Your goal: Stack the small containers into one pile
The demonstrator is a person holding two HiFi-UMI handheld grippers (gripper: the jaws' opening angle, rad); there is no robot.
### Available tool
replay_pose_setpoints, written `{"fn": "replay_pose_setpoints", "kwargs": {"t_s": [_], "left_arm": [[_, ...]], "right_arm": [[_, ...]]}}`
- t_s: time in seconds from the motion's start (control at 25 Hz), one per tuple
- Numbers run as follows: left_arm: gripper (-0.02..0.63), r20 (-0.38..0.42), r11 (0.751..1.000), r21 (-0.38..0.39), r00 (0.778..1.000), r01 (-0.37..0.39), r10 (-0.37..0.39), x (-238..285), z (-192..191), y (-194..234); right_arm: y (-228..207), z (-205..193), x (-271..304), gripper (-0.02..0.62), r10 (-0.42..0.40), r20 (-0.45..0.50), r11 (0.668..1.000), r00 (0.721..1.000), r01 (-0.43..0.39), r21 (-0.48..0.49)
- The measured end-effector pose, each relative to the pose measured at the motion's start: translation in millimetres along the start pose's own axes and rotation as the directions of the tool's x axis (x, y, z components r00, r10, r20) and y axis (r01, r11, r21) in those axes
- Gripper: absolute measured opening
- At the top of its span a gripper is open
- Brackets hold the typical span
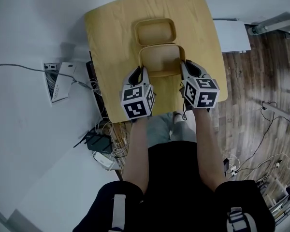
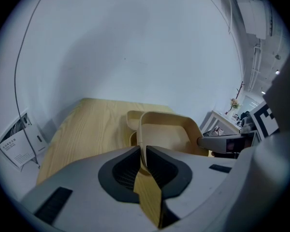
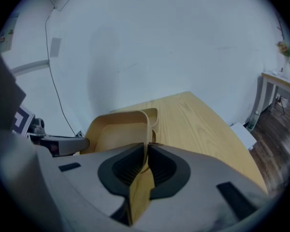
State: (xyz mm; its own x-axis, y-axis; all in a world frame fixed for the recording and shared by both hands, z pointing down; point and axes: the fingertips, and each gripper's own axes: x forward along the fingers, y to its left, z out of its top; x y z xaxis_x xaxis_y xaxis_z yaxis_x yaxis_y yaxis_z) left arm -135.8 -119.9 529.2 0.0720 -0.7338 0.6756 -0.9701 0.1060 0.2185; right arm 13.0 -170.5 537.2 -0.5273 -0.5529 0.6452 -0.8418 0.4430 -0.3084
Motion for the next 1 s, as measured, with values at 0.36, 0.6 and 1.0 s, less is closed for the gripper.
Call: {"fn": "replay_pose_setpoints", "kwargs": {"t_s": [0.36,0.6,1.0], "left_arm": [[0.049,-0.06,1.0,-0.005,0.998,0.022,-0.022,11.5,-22.5,3.3],[0.065,-0.063,0.999,0.006,0.997,0.044,-0.044,14.9,-20.9,3.6],[0.08,-0.008,0.998,0.025,0.999,0.051,-0.051,11.7,15.2,6.3]], "right_arm": [[-4.3,-18.3,3.9,0.037,-0.034,-0.044,0.999,0.998,0.034,-0.008],[-9.4,-11.6,3.8,0.061,-0.086,-0.024,0.996,0.996,0.086,-0.019],[-2.6,24.9,-2.4,0.061,-0.083,0.04,0.996,0.996,0.084,-0.034]]}}
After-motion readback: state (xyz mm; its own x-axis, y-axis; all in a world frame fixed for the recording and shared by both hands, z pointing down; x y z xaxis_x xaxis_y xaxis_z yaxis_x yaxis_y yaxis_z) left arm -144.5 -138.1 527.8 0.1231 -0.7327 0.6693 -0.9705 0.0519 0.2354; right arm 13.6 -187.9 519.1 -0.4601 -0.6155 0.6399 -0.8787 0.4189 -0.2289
